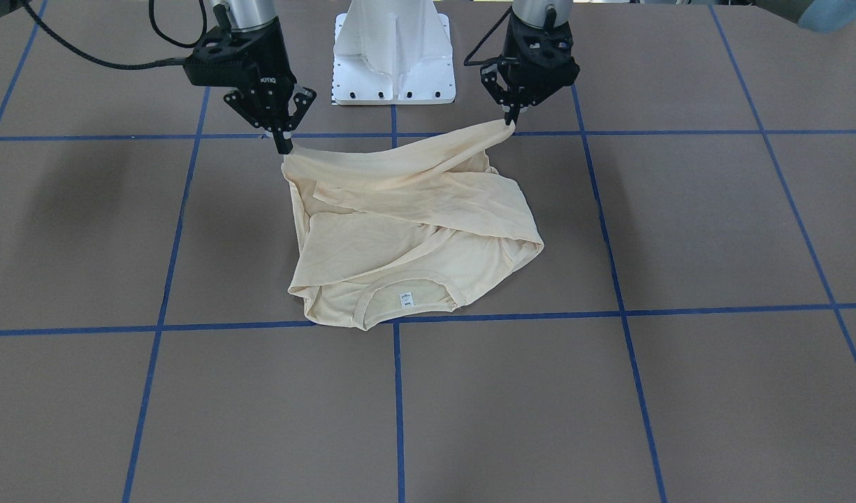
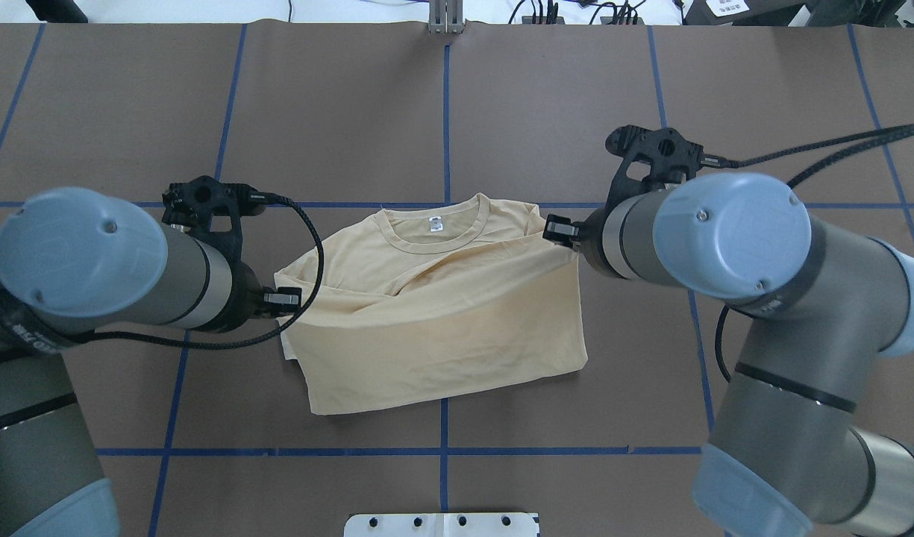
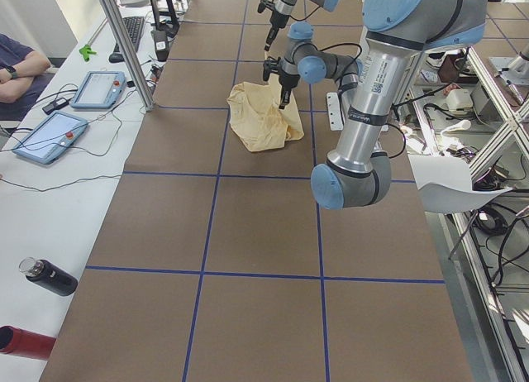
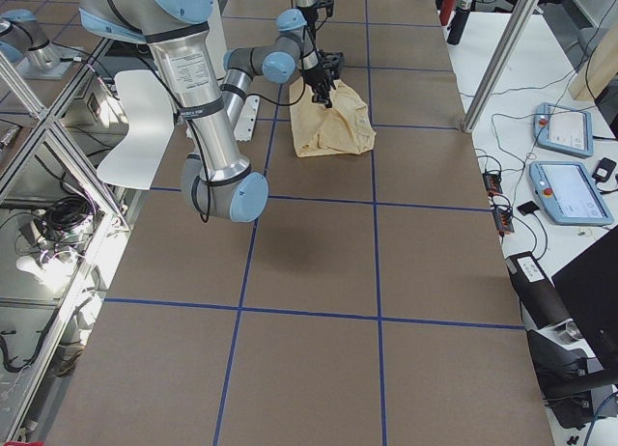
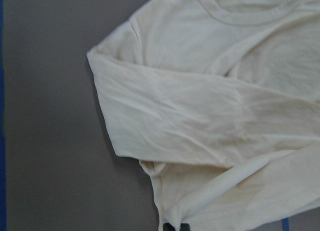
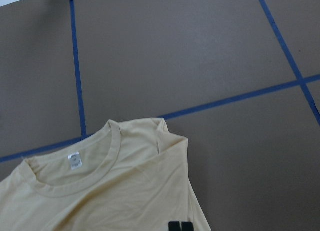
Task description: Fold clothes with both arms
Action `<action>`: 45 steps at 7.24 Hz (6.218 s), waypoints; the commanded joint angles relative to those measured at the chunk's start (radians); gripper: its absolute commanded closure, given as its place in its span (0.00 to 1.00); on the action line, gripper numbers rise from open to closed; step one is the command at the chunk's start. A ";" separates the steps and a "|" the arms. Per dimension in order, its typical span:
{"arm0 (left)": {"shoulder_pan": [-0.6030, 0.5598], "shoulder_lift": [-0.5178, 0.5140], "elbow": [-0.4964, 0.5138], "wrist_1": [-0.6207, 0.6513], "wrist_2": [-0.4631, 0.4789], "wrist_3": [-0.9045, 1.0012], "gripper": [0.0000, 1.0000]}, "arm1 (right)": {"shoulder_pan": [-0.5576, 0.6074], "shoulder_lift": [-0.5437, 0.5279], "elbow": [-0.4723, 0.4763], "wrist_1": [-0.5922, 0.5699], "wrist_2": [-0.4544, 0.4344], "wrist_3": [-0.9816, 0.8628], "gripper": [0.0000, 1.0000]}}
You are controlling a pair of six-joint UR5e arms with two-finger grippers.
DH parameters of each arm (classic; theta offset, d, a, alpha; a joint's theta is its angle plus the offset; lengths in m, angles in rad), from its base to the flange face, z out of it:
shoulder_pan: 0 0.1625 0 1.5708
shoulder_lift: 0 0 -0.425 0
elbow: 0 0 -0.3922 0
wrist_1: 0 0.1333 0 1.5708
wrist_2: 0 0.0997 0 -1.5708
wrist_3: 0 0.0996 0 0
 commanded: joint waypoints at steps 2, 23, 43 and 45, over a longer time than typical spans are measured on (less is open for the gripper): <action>-0.046 -0.064 0.286 -0.179 0.063 0.007 1.00 | 0.063 0.074 -0.345 0.275 -0.003 -0.025 1.00; 0.221 0.073 0.323 -0.463 0.073 -0.151 0.70 | 0.156 0.036 -0.403 0.361 0.143 -0.160 0.00; -0.385 -0.210 0.932 -0.865 -0.096 0.588 0.00 | -0.079 0.503 -0.887 0.356 -0.097 0.196 0.16; -0.385 -0.210 0.924 -0.865 -0.096 0.586 0.00 | -0.110 0.507 -0.905 0.355 -0.113 0.185 0.44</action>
